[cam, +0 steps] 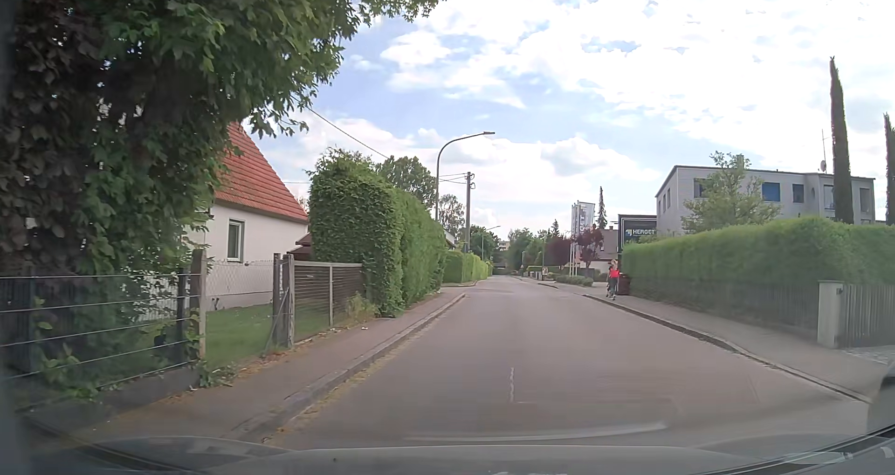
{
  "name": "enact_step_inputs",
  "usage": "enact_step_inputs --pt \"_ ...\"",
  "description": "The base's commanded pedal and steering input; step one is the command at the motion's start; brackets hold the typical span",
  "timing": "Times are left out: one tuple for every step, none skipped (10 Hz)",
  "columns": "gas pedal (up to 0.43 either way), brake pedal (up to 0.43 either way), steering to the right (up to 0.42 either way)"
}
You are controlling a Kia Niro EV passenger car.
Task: Follow the waypoints while adhering to traffic rules and regulations
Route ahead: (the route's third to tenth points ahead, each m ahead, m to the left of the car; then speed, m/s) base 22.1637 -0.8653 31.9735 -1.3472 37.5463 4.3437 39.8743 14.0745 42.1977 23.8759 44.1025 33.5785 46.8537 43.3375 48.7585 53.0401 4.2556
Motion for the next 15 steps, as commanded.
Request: enact_step_inputs --pt "0.067 0.018 0.127" --pt "0.059 0.018 0.127" --pt "0.059 0.018 0.128" --pt "0.059 0.018 0.129" --pt "0.059 0.018 0.129" --pt "0.059 0.018 0.129" --pt "0.067 0.018 0.129" --pt "0.079 0.018 0.128" --pt "0.079 0.018 0.12" --pt "0.079 0.018 0.101" --pt "0.079 0.018 0.079" --pt "0.079 0.018 0.059" --pt "0.059 0.018 0.048" --pt "0.0 0.018 0.038" --pt "0.0 0.018 0.022"
